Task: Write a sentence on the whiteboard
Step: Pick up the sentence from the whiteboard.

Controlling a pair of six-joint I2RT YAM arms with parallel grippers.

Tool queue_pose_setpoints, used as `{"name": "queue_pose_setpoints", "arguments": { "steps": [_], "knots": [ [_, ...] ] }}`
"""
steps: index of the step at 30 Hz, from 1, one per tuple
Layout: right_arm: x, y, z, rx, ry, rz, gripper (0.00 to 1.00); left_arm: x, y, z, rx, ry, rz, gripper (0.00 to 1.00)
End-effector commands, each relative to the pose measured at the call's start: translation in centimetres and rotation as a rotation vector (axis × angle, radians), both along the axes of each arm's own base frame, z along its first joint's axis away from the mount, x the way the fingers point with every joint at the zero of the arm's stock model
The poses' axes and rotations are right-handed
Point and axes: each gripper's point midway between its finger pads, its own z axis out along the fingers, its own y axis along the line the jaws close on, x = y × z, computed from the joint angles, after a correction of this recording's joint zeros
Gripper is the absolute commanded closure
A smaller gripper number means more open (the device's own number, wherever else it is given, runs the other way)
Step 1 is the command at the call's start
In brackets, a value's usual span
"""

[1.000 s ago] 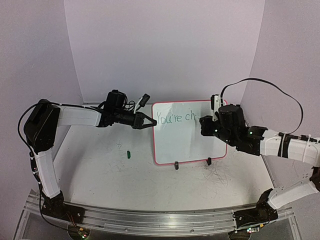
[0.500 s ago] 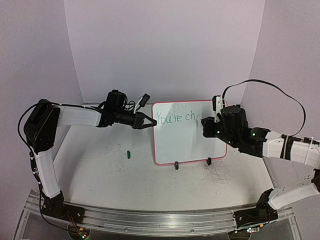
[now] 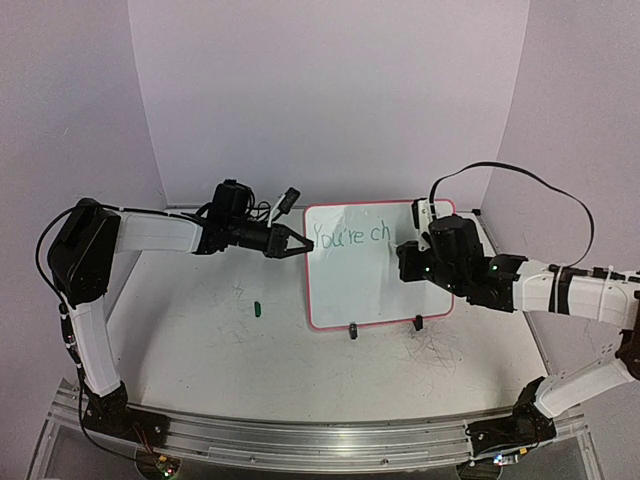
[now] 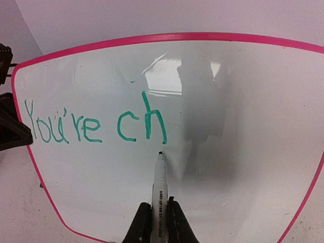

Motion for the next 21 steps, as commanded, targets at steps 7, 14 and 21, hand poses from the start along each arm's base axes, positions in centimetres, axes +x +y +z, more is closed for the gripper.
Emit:
{"name": "queue_pose_setpoints", "arguments": {
  "steps": [7,14,21],
  "knots": [
    [1.0,0.2,1.7,0.01,-0.042,-0.014,1.0,0.7,0.5,0.2,0.024,-0.049,0.041,1.0],
    [1.2,-0.1,1.5,0.021,-0.041,-0.019,1.0,0.7,0.5,0.1,0.026,-0.048,0.041,1.0],
    [1.3,-0.2,3.0,0.049,-0.078,-0.028,1.0,0.7,0.4,0.0,0.027,-0.047,0.04,1.0]
  ]
}}
